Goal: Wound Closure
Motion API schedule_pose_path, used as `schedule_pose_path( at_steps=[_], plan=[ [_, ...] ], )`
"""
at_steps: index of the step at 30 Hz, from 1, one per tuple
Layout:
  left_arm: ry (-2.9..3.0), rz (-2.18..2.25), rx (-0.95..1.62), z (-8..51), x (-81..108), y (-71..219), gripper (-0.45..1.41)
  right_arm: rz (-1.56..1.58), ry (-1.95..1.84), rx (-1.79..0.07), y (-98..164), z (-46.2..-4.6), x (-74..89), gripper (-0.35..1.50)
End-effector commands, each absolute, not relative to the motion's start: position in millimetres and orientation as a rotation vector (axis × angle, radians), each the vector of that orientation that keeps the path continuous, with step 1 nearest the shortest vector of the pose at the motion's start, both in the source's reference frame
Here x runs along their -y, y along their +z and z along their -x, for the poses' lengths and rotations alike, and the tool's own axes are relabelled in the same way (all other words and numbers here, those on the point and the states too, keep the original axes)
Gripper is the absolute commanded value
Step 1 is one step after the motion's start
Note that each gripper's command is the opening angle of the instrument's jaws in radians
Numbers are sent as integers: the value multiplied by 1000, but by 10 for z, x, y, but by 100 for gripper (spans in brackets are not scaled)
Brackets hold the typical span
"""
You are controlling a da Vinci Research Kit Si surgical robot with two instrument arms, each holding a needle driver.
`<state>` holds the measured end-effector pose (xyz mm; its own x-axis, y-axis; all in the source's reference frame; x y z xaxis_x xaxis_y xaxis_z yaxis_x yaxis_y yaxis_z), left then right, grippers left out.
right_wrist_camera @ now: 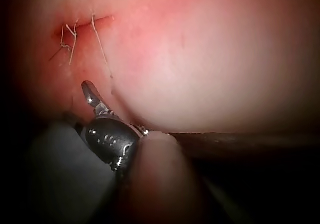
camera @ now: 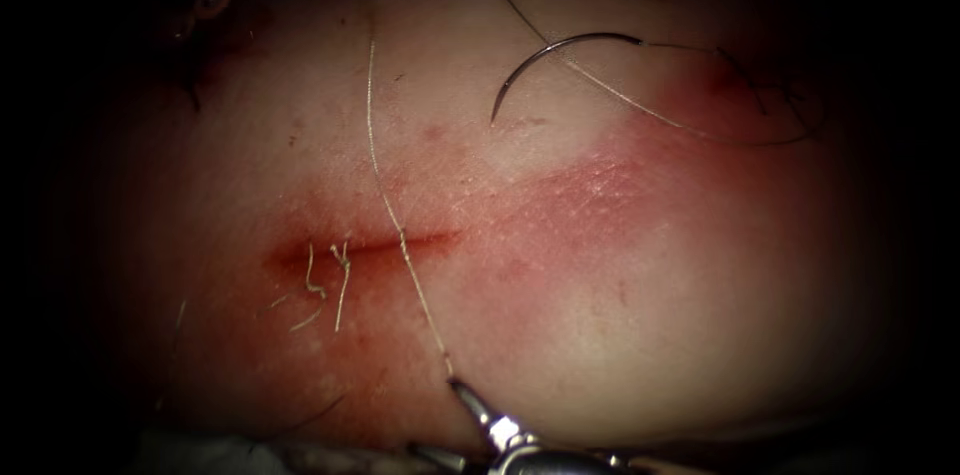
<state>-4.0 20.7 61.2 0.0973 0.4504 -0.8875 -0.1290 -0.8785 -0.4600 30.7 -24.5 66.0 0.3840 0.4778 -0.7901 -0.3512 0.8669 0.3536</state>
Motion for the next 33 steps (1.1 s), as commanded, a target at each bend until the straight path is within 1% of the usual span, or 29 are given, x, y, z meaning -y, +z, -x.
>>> schedule_pose_path(
  at_steps=[1, 3, 4, 6, 7, 8, 12, 15, 16, 17, 21, 25, 27, 28, 31, 33],
  plan=[
    [1816, 1965, 318, 39, -195, 599, -45, -189, 508, -1065, 653, -315, 227, 145],
    [1807, 1965, 316, 35, -183, 583, -45, -220, 493, -1072, 651, -320, 210, 141],
    [1814, 1964, 311, 32, -167, 566, -45, -261, 462, -1072, 655, -329, 190, 136],
    [1816, 1959, 314, 33, -149, 551, -45, -294, 434, -1066, 664, -341, 171, 133],
    [1817, 1957, 310, 35, -128, 536, -45, -322, 411, -1058, 680, -363, 142, 133],
    [1817, 1957, 310, 35, -128, 536, -45, -322, 411, -1058, 680, -363, 142, 133],
    [1825, 1964, 308, 42, -84, 512, -45, -333, 343, -1056, 724, -414, 84, 133],
    [1827, 1969, 296, 47, -65, 507, -45, -347, 310, -1062, 742, -442, 67, 133],
    [1827, 1969, 296, 47, -65, 507, -45, -347, 310, -1062, 742, -442, 67, 133],
    [1810, 1971, 288, 51, -57, 507, -45, -351, 299, -1069, 746, -456, 61, 131],
    [1706, 1992, 314, 58, -22, 518, -45, -321, 268, -1074, 755, -486, 42, 126],
    [1649, 2007, 325, 57, 1, 533, -45, -314, 266, -1095, 758, -485, 24, 125],
    [1609, 2015, 358, 57, 18, 554, -45, -316, 278, -1144, 747, -475, 6, 114],
    [1603, 2014, 364, 57, 22, 560, -45, -319, 280, -1159, 745, -473, 3, 113],
    [1587, 2018, 368, 56, 26, 569, -45, -327, 281, -1177, 740, -471, -1, 113],
    [1579, 2026, 369, 54, 29, 582, -45, -347, 276, -1223, 731, -463, -6, 113]
  ],
)
